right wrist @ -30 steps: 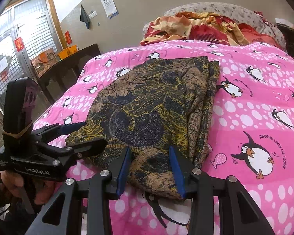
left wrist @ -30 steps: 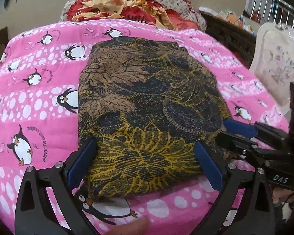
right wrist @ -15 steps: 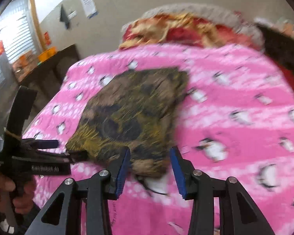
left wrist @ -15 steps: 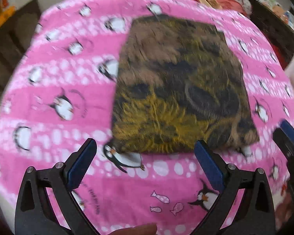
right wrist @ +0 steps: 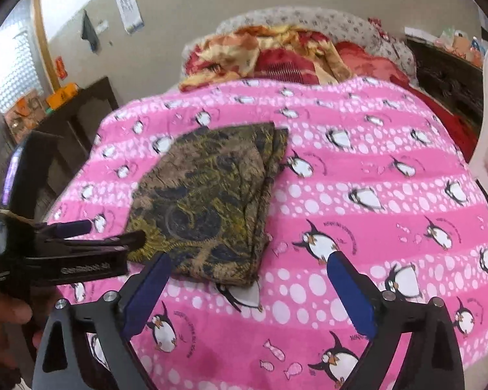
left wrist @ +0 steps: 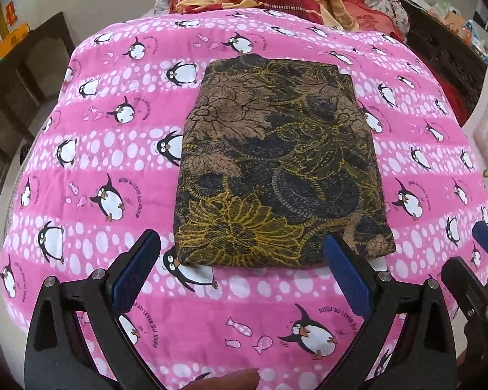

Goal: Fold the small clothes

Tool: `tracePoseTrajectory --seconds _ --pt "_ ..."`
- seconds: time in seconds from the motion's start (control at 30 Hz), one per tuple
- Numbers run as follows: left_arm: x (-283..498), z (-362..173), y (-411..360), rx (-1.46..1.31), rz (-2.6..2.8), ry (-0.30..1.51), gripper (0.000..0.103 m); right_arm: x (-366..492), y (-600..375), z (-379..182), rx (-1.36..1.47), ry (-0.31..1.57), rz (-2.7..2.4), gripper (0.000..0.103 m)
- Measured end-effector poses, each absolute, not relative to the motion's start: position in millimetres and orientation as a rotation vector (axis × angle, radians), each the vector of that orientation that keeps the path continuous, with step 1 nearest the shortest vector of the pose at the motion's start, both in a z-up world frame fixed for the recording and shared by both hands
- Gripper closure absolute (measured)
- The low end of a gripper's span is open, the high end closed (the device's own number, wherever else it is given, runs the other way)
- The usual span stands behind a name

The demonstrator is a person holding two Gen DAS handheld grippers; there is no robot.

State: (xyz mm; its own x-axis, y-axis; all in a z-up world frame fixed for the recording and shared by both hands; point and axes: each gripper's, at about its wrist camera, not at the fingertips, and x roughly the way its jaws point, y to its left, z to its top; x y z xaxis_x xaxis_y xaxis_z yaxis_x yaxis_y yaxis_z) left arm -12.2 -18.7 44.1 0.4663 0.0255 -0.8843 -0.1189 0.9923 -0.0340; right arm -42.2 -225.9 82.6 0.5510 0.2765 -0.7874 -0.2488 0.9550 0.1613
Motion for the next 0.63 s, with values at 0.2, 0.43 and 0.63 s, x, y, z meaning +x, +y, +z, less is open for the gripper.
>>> tracePoseTrajectory --seconds 0.2,0.43,0.63 --pt "-13.2 44.8 -13.4 -0.100 0.096 1.080 0.003 -39.3 -224.5 80.4 -0.001 0.954 0.277 0.007" --pt "-12.7 44.4 -12.2 -0.105 0.076 1.076 0.003 -40.8 -219.7 80.2 -0.013 0.968 0.291 0.007" --pt "-16.5 50.3 -17.5 -0.086 0.057 1.045 0.003 -41.9 -216.2 80.4 -0.026 0.967 0.289 0.007"
